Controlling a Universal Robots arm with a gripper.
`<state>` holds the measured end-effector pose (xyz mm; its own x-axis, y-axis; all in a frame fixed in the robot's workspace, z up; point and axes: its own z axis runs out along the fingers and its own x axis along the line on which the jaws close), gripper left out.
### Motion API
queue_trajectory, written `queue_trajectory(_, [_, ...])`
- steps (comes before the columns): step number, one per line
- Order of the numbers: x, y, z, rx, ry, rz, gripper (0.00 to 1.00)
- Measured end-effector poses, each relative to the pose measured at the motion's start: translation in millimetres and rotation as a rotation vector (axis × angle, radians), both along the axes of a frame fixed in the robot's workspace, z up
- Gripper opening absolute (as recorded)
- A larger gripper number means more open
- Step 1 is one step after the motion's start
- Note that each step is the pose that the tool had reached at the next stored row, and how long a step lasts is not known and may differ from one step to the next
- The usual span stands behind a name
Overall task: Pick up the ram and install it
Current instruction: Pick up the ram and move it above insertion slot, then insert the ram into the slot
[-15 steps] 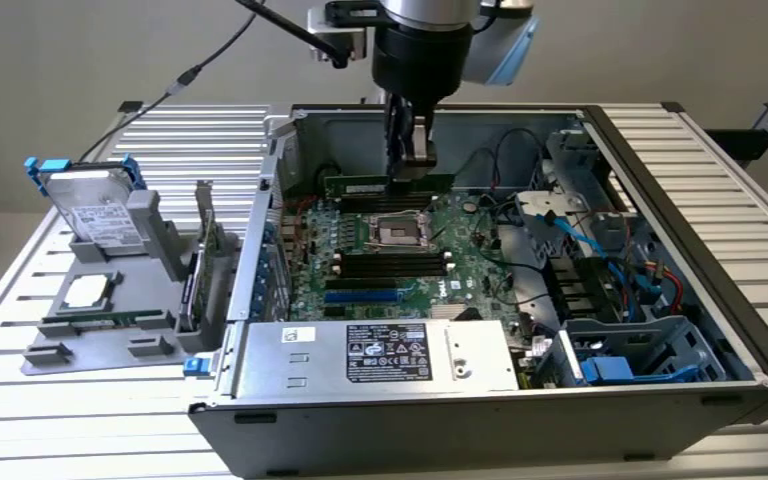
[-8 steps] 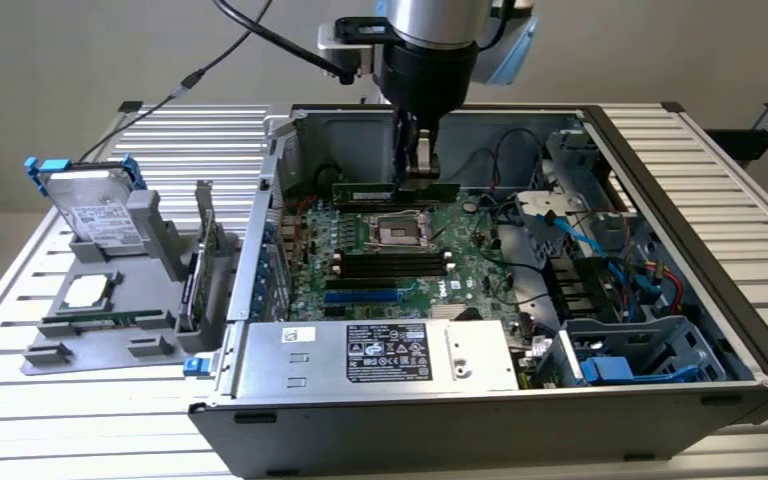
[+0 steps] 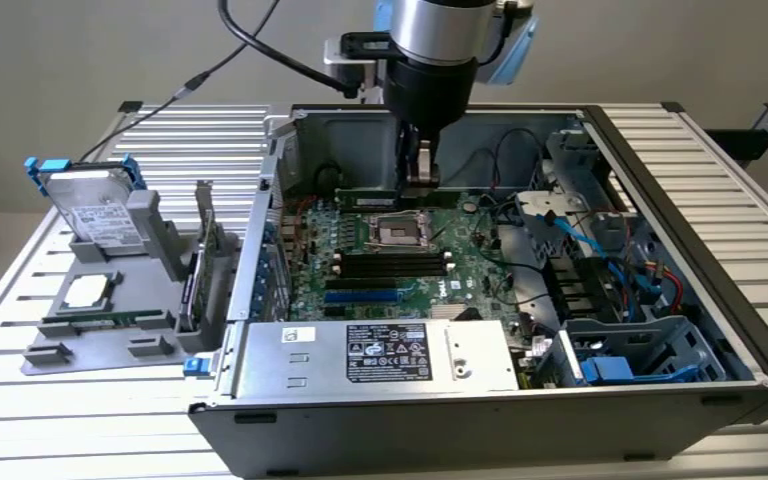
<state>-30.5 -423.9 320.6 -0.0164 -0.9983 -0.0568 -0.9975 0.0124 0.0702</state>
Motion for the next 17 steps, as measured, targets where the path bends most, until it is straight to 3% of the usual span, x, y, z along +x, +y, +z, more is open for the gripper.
queue_trajectory(2, [0.6, 5.4, -3.1, -0.0001, 0.0000, -0.003, 0.15])
queue_trajectory(5, [0.6, 9.8, -3.2, -0.0001, -0.0006, -0.006, 0.15])
queue_trajectory(17, [0.5, 10.0, -3.2, -0.0001, -0.0007, -0.007, 0.15])
